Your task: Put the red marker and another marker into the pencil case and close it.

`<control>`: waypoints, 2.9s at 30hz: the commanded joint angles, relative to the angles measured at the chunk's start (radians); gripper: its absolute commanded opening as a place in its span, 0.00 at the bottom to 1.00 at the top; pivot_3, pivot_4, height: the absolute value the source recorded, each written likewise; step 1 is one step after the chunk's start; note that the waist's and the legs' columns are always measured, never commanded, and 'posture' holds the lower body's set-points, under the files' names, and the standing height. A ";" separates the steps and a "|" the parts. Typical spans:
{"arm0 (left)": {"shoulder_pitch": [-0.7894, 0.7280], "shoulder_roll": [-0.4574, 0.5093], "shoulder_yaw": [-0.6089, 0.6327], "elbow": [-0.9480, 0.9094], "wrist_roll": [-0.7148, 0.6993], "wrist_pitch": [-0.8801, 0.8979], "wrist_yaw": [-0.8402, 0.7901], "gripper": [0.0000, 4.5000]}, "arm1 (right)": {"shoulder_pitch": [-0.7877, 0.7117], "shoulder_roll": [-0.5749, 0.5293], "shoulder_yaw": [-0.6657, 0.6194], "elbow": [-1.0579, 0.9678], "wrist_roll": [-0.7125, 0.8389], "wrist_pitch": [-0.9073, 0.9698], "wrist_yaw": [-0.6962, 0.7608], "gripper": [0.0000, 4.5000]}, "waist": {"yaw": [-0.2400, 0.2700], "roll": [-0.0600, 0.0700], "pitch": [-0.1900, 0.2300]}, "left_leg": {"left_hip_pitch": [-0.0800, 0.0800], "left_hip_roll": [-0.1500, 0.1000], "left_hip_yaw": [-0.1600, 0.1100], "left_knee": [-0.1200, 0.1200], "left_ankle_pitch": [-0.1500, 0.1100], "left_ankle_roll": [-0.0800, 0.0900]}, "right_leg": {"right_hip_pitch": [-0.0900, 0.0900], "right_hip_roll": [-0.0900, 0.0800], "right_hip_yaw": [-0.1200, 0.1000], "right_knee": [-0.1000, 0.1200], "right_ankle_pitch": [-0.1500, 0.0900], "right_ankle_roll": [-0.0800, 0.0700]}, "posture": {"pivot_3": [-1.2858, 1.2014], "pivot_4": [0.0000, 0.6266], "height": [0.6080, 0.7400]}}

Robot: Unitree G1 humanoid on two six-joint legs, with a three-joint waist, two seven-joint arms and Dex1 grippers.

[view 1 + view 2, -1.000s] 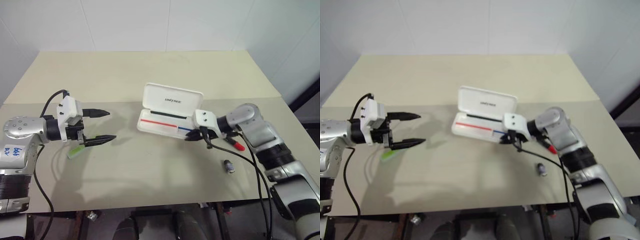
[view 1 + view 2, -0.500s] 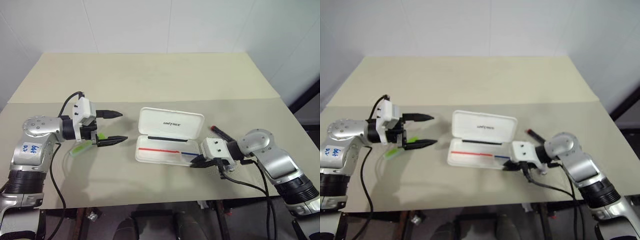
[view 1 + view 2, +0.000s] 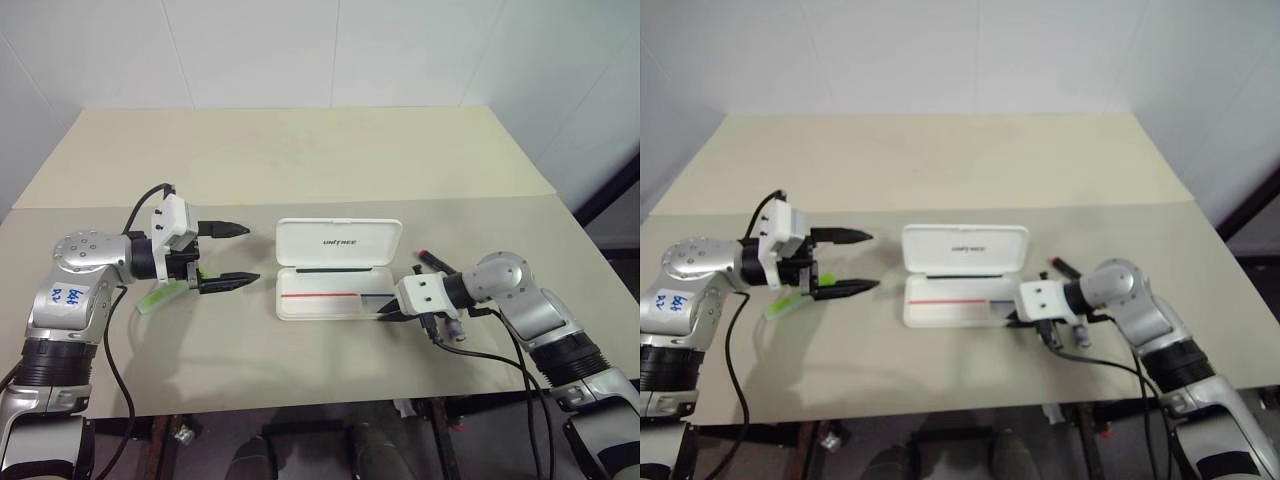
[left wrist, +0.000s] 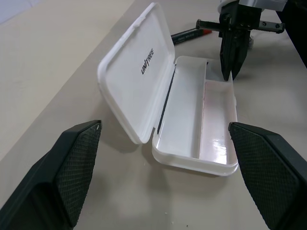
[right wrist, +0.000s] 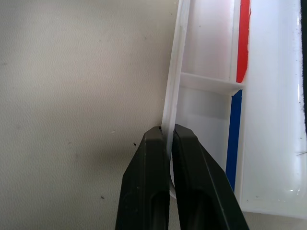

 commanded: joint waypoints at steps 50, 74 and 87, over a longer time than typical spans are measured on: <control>-0.111 -0.074 -0.073 -0.169 -0.060 0.109 -0.020 1.00 | -0.087 -0.262 -0.232 -0.146 0.229 0.771 -0.201 1.00 | 0.029 0.000 0.000 | -0.001 -0.001 -0.001 -0.001 0.000 0.000 | -0.001 -0.001 0.000 -0.003 -0.001 -0.002 | 0.52 0.24 1.00; -0.076 -0.059 -0.047 -0.198 -0.058 0.098 -0.009 1.00 | -0.161 -0.189 -0.033 0.230 0.056 0.869 -0.244 0.72 | 0.029 0.001 0.000 | -0.002 -0.001 0.000 0.000 -0.001 0.001 | -0.001 0.000 0.001 -0.003 0.000 0.000 | 0.52 0.24 1.00; -0.086 -0.054 -0.045 -0.193 -0.053 0.096 -0.004 1.00 | -0.205 -0.168 -0.052 0.260 0.028 0.821 -0.246 0.13 | 0.026 0.001 0.000 | -0.002 -0.001 0.000 0.000 0.000 0.001 | 0.000 0.000 0.001 -0.003 0.000 0.000 | 0.52 0.24 1.00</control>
